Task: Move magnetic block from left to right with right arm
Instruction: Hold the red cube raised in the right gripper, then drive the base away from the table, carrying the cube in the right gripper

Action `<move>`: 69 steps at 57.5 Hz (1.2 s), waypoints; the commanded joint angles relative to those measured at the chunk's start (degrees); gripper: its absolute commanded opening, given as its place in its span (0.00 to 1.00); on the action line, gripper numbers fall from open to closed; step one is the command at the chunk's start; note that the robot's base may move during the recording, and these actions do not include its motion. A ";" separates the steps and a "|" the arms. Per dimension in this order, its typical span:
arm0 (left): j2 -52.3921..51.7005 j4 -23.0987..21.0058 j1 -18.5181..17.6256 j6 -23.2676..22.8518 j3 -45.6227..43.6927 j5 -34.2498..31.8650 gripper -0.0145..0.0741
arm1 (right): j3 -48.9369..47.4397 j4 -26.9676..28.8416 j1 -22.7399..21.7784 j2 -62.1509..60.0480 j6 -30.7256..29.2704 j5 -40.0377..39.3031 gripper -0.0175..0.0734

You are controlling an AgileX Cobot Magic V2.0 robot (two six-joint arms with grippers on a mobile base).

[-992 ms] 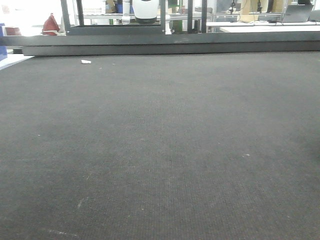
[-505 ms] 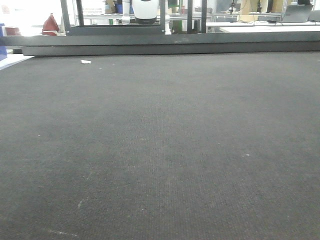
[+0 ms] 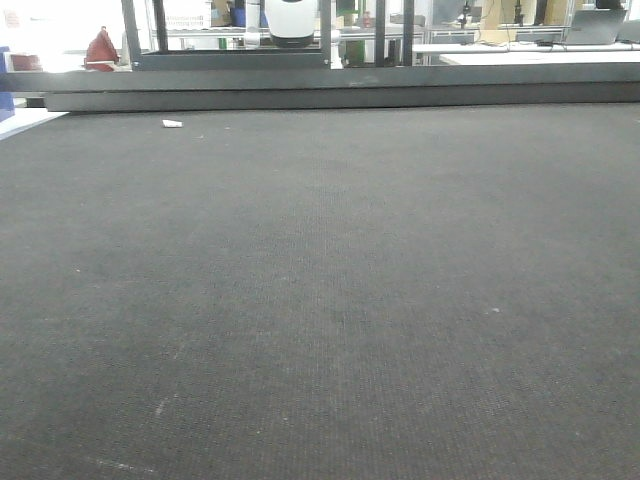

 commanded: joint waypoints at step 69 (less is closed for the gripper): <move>-0.62 -0.27 0.05 0.01 0.44 -4.95 0.02 | -1.70 0.68 -0.28 0.38 -0.32 -4.92 0.46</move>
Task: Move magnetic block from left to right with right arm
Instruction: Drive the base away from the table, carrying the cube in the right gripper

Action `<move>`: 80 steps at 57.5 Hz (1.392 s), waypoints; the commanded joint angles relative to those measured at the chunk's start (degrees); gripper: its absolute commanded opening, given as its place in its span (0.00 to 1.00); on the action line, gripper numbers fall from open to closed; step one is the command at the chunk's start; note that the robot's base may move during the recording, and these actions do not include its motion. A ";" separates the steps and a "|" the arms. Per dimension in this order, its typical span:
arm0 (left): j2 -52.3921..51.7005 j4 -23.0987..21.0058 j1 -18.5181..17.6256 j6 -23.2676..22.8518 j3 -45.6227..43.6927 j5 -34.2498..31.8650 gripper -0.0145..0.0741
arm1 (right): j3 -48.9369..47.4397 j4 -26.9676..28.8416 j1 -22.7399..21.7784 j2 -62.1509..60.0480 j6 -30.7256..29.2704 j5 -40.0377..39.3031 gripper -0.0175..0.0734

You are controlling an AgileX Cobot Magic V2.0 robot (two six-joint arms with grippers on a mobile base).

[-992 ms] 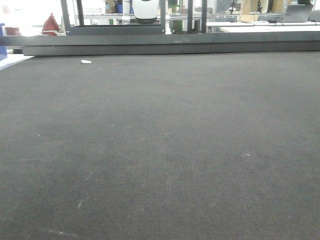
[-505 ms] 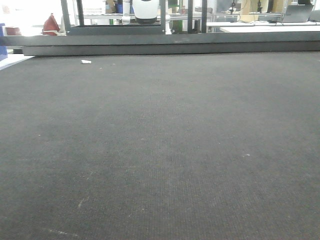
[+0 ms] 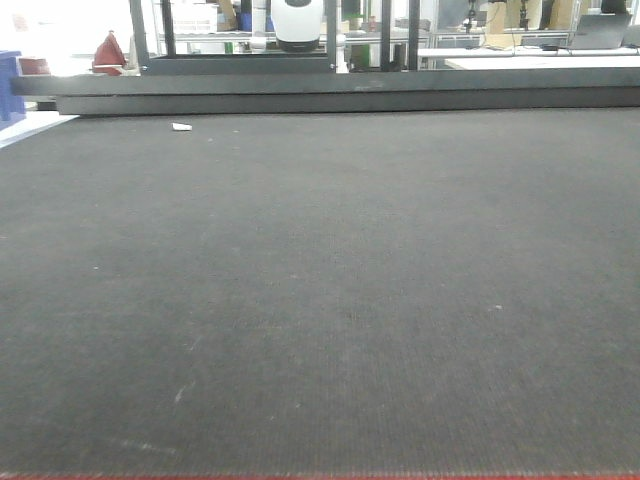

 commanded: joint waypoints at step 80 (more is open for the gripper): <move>-0.62 -0.27 0.05 0.01 0.44 -4.95 0.02 | -1.70 0.07 -0.28 0.47 -0.32 -5.02 0.46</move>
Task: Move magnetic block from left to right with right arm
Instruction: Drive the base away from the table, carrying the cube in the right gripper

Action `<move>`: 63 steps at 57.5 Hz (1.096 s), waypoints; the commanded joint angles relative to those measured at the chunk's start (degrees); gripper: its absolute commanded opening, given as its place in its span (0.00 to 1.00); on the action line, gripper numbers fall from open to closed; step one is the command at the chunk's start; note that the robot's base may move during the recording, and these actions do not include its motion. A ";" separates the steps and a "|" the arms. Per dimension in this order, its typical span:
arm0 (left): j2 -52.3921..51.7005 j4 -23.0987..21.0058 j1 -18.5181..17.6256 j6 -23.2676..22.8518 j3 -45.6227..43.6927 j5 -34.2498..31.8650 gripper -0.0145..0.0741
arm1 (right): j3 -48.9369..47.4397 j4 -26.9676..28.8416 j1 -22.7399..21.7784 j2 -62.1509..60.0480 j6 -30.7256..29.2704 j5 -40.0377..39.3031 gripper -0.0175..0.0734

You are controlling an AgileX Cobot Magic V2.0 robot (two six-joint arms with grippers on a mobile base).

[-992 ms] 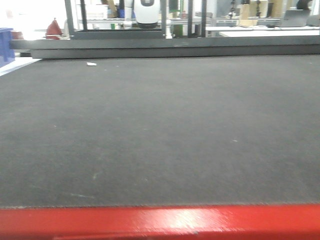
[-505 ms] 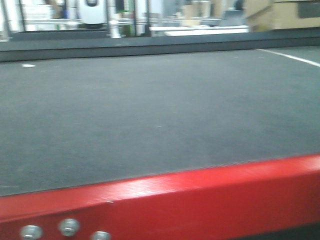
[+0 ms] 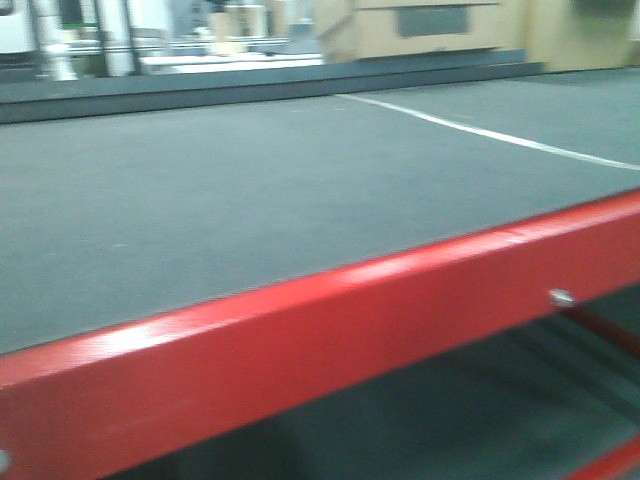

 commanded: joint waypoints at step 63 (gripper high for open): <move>-0.62 -0.27 0.05 0.01 0.44 -4.95 0.02 | -1.70 -0.17 -0.28 0.47 -0.32 -5.02 0.46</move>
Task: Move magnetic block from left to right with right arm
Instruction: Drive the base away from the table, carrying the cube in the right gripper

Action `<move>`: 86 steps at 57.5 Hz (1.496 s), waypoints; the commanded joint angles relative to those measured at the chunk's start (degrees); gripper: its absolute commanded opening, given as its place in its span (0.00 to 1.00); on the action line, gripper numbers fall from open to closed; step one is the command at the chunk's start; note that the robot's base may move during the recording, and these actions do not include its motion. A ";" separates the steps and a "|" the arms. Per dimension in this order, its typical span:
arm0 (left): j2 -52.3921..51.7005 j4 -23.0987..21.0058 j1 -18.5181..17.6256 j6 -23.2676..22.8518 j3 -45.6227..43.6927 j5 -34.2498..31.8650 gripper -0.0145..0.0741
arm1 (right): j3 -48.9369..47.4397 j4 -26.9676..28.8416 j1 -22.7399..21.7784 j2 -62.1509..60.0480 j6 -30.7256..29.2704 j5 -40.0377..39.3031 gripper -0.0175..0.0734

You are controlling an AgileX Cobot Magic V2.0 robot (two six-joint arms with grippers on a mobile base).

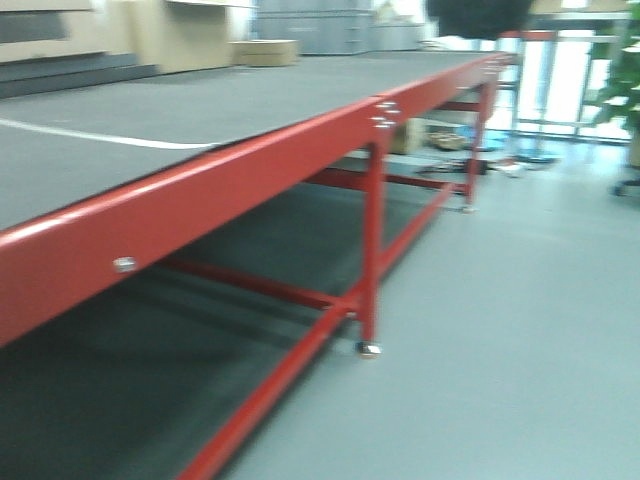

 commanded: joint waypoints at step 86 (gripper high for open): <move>-0.62 -0.27 0.05 0.01 0.44 -4.95 0.02 | -1.70 -0.17 -0.28 0.47 -0.32 -5.02 0.46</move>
